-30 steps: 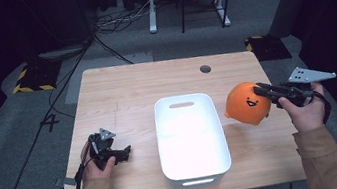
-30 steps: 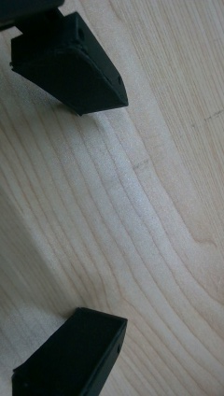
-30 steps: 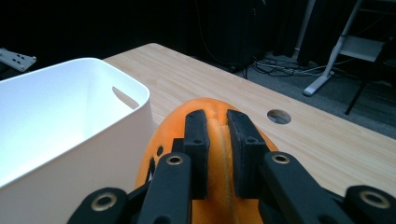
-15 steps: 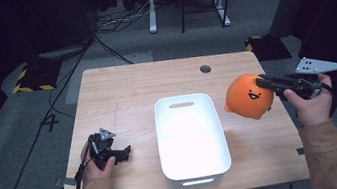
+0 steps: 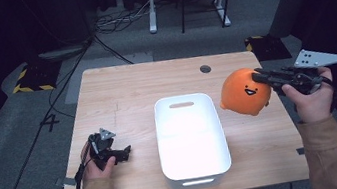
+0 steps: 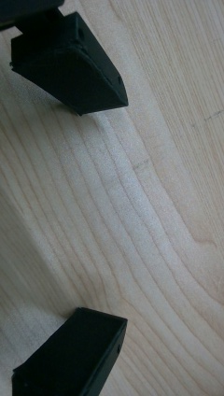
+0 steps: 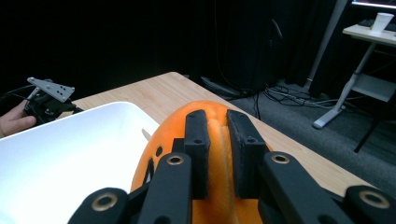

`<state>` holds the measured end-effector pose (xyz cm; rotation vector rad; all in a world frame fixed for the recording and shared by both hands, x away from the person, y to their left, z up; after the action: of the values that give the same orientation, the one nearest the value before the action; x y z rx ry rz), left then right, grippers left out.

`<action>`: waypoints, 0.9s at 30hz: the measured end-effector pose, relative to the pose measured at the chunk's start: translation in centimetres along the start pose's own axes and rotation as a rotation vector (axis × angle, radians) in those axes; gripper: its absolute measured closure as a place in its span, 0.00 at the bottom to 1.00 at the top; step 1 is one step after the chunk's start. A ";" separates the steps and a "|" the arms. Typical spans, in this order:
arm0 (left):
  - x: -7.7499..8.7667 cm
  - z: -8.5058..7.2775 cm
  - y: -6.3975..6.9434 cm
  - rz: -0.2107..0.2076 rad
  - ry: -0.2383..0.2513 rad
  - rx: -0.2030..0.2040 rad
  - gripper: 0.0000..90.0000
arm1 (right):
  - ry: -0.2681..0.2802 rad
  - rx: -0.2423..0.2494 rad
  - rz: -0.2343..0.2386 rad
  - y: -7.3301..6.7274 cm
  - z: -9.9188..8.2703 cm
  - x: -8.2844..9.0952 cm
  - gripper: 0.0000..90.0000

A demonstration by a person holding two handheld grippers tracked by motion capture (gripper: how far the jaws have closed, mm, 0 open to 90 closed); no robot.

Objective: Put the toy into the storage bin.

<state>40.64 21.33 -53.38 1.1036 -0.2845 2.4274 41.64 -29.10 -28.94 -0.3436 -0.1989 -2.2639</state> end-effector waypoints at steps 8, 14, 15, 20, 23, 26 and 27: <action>0.0 0.0 0.0 -0.002 0.001 -0.001 0.01 | 0.023 0.030 0.031 -1.5 1.7 -0.5 0.89; 0.0 0.0 0.0 0.002 0.004 0.000 0.01 | 0.031 0.047 0.062 -2.8 2.8 -1.1 0.89; 0.0 0.0 0.0 0.000 0.002 0.000 0.01 | 0.030 0.058 0.066 -2.9 3.0 -1.3 0.89; 0.0 0.0 0.0 -0.003 0.000 -0.001 0.01 | 0.019 0.076 0.088 -3.8 3.6 -2.2 0.89; 0.0 0.0 0.0 -0.001 0.001 0.000 0.01 | 0.017 0.085 0.101 -4.4 3.8 -2.8 0.89; 0.0 0.0 0.0 0.000 0.004 0.000 0.01 | 0.014 0.092 0.112 -4.8 3.9 -3.3 0.89; 0.0 0.0 0.0 -0.002 0.001 0.000 0.01 | 0.014 0.095 0.117 -4.9 4.0 -3.5 0.89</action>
<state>40.65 21.32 -53.39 1.1025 -0.2832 2.4256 40.83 -22.42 -26.37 -0.2824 -0.2709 -2.1329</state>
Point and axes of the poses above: each handheld gripper's, and its own axes: x roughly backward along the jaws, z roughly out of its top, y roughly to its right, the point moved 4 cm from there along -x, roughly forward along the jaws, and after that the axes turned 2 degrees about -x, right-handed, at the moved point
